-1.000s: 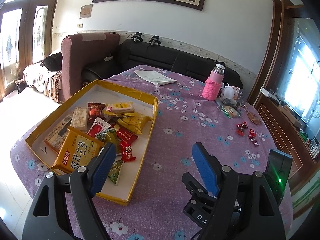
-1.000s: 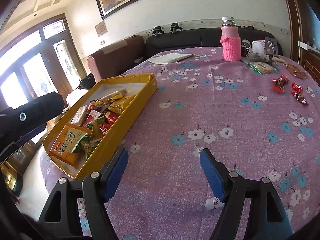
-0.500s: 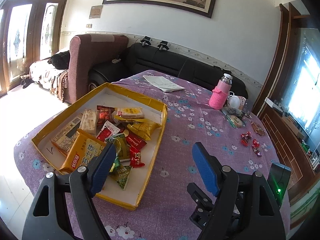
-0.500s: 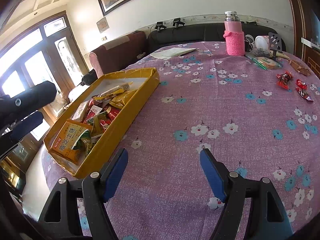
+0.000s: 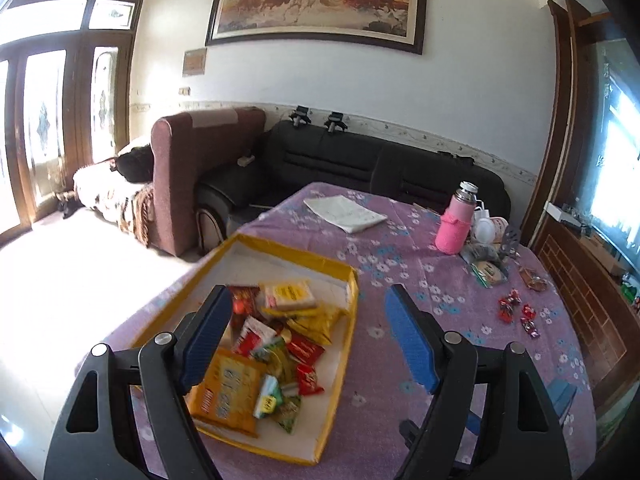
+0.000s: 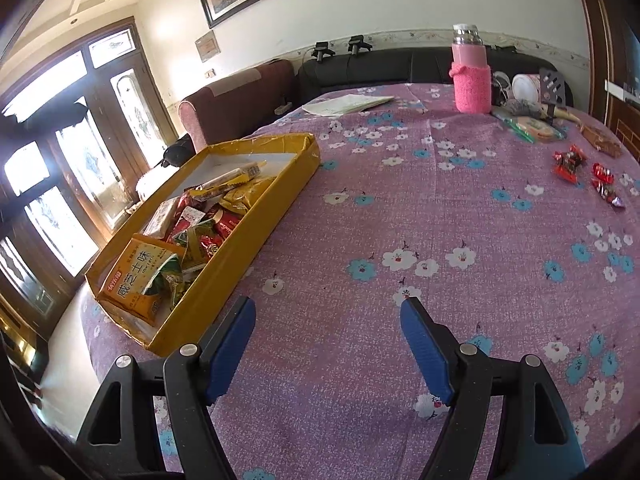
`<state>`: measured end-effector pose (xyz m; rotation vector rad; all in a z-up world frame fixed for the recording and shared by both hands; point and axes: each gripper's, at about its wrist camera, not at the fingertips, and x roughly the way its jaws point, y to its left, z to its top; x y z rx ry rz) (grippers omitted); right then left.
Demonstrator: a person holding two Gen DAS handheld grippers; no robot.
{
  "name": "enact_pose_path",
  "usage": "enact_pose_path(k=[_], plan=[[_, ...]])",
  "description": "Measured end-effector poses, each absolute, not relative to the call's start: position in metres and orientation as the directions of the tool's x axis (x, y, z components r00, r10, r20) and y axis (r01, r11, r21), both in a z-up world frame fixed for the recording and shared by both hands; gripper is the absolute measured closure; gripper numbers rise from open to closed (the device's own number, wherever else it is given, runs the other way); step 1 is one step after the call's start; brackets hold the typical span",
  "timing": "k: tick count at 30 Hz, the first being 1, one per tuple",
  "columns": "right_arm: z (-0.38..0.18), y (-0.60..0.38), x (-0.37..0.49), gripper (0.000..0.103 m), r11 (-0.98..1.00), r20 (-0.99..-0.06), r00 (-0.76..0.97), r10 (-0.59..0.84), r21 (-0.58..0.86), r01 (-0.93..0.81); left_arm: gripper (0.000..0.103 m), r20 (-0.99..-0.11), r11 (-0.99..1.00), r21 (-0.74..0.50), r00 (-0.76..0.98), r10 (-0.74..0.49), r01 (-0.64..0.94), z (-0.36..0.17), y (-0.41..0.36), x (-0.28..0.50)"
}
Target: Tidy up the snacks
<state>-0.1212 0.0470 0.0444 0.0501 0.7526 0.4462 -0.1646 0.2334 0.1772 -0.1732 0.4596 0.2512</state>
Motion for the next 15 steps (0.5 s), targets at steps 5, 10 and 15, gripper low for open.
enact_pose_path(k=[5, 10, 15], plan=[[0.055, 0.046, -0.125, 0.027, 0.898, -0.629, 0.651, 0.425, 0.205, -0.389, 0.017, -0.455, 0.951, -0.136, 0.870, 0.190, -0.279, 0.171, 0.229, -0.181], [0.074, 0.047, -0.130, 0.026, 0.889, -0.606, 0.666, 0.435, 0.169, -0.426, 0.017, -0.515, 0.960, -0.162, 0.849, 0.115, -0.229, 0.127, 0.201, -0.171], [0.078, 0.055, -0.134, 0.025, 0.886, -0.605, 0.677, 0.419, 0.110, -0.449, 0.017, -0.554, 0.957, -0.145, 0.822, 0.133, -0.253, 0.111, 0.200, -0.165]])
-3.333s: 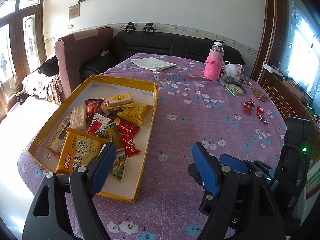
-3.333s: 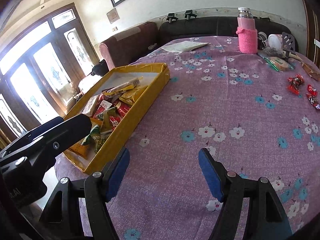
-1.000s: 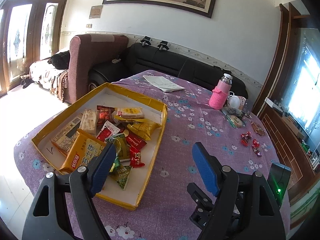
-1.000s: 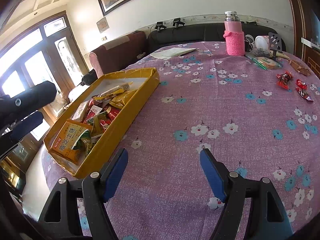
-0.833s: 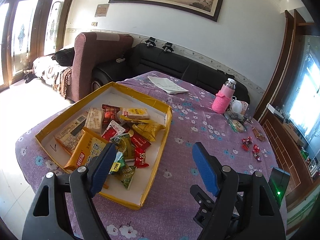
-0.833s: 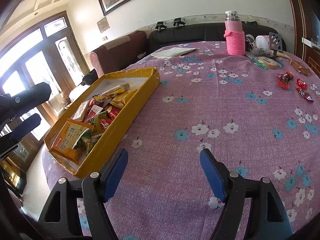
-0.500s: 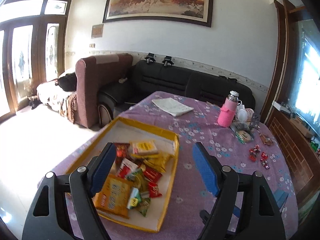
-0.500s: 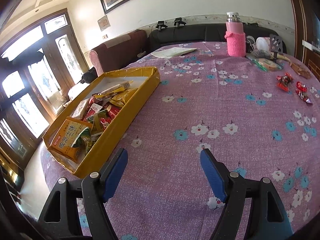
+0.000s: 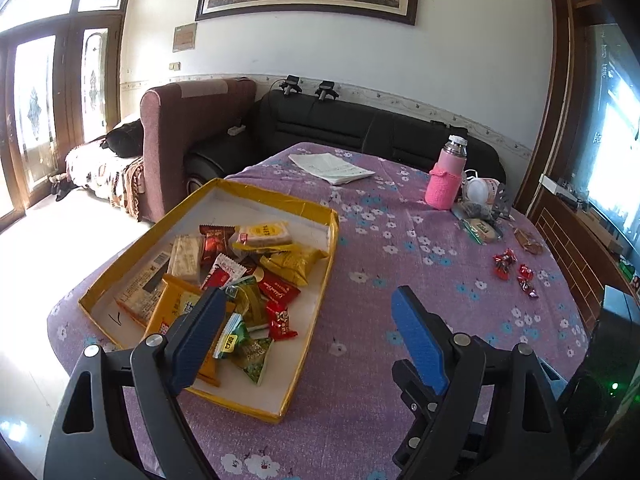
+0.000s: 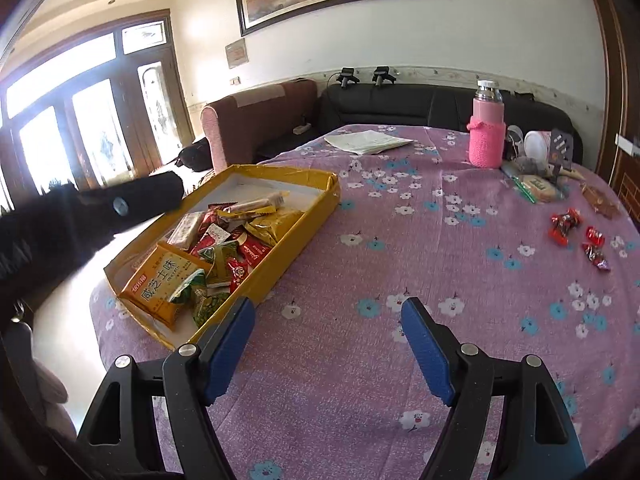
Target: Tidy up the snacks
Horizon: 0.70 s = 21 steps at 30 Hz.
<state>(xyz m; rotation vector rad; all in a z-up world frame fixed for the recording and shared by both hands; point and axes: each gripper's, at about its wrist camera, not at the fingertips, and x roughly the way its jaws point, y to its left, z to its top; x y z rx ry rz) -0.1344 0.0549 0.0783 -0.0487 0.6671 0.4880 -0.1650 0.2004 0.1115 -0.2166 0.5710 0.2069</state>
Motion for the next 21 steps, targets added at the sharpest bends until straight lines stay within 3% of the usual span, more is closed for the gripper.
enact_pose_path(k=[21], plan=[[0.057, 0.062, -0.123, 0.025, 0.885, -0.662, 0.618, 0.425, 0.159, -0.438, 0.017, -0.638, 0.957, -0.101, 0.755, 0.149, -0.274, 0.088, 0.205, -0.154]])
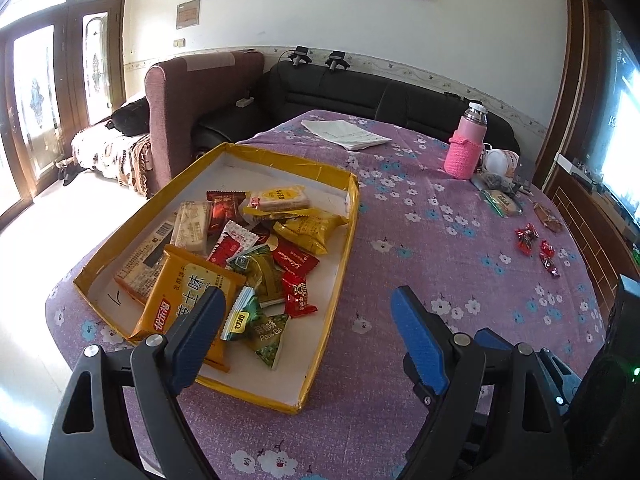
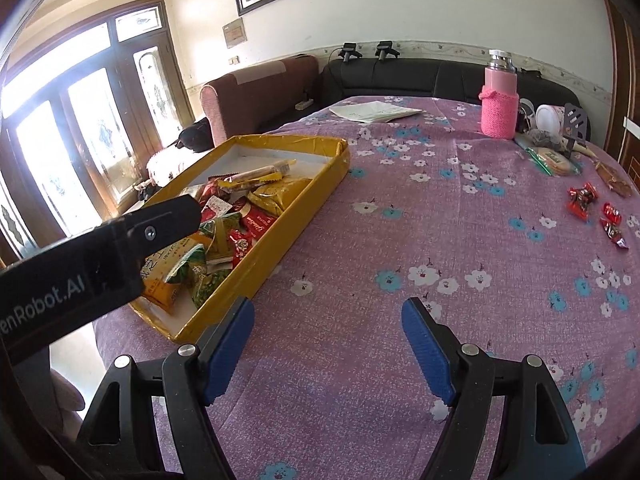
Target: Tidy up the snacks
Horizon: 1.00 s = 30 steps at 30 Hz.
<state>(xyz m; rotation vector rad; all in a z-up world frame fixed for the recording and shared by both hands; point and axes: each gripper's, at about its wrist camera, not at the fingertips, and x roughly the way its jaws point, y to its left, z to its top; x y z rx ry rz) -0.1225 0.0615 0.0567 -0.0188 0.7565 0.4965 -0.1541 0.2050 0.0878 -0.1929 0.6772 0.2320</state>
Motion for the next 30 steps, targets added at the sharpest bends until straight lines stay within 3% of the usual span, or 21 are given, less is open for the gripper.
enact_pose_path(k=[9, 15, 17, 25, 30], plan=[[0.058, 0.011, -0.099, 0.025, 0.923, -0.670, 0.642, 0.373, 0.199, -0.328, 0.017, -0.621, 0.964, -0.114, 0.775, 0.118, -0.238, 0.089, 0.197, -0.150], [0.055, 0.027, -0.103, 0.025, 0.901, -0.677, 0.611, 0.410, 0.199, -0.385, 0.017, -0.419, 0.933, -0.027, 0.851, 0.316, -0.360, 0.120, 0.198, -0.181], [0.056, 0.043, -0.110, 0.025, 0.884, -0.675, 0.601, 0.428, 0.176, -0.432, 0.001, -0.377, 0.926, -0.017, 0.860, 0.344, -0.378, 0.131, 0.202, -0.189], [0.062, 0.082, -0.133, 0.025, 0.836, -0.666, 0.580, 0.469, 0.123, -0.535, 0.000, -0.459, 0.898, -0.042, 0.807, 0.372, -0.438, 0.124, 0.229, -0.187], [0.063, 0.090, -0.143, 0.025, 0.820, -0.661, 0.578, 0.479, 0.101, -0.564, 0.000, -0.415, 0.877, -0.065, 0.812, 0.411, -0.477, 0.121, 0.235, -0.200]])
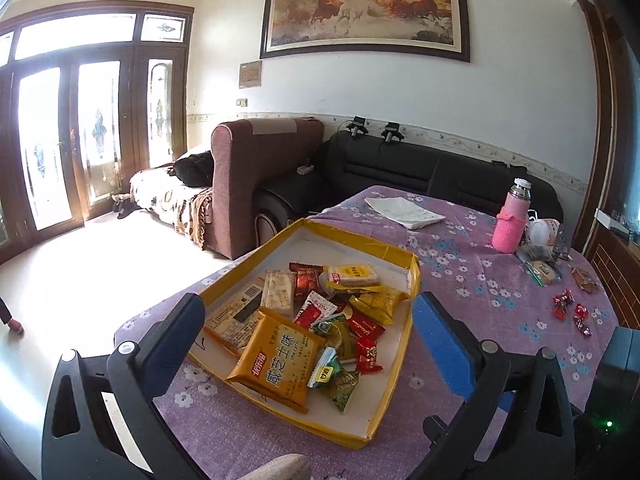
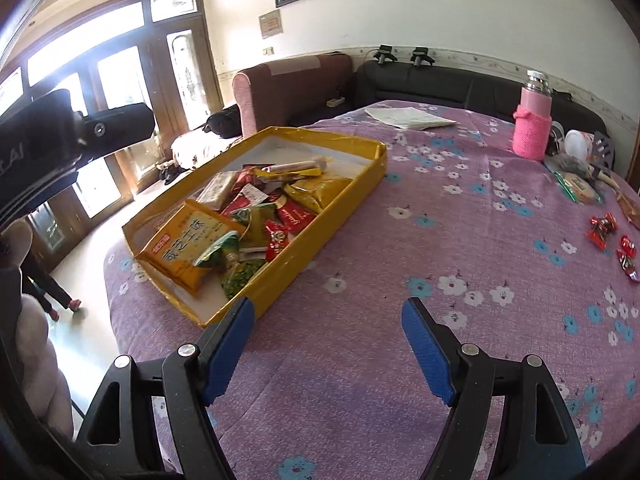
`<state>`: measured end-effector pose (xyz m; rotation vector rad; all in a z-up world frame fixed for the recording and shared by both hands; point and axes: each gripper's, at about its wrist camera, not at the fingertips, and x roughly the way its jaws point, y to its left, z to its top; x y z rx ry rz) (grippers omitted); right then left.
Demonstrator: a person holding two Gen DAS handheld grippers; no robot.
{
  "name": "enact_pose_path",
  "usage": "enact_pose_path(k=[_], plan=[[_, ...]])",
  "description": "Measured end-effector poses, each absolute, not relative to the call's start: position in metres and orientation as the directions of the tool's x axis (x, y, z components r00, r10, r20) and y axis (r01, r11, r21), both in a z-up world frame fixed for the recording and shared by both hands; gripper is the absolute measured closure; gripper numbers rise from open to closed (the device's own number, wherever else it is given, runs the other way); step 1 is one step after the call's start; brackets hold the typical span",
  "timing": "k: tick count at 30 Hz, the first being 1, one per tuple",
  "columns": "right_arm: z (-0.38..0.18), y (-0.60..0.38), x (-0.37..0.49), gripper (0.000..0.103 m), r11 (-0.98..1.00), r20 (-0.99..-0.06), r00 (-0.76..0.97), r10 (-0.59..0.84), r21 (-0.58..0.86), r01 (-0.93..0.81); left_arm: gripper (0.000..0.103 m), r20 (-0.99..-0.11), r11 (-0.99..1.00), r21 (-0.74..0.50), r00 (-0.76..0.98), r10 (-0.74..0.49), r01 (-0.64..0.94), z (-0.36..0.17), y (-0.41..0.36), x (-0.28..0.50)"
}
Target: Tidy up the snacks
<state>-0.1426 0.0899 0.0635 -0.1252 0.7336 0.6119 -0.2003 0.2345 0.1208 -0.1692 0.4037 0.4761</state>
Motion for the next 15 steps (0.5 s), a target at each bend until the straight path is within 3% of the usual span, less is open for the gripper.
enact_pose_path(k=[3, 15], plan=[[0.063, 0.094, -0.146, 0.025, 0.811, -0.663, 0.569, 0.486, 0.100, -0.577, 0.000, -0.409, 0.864, -0.074, 0.806, 0.429, -0.497, 0.121, 0.239, -0.204], [0.066, 0.108, -0.156, 0.025, 0.781, -0.654, 0.559, 0.509, 0.079, -0.619, 0.000, -0.525, 0.890, -0.108, 0.786, 0.327, -0.442, 0.107, 0.244, -0.192]])
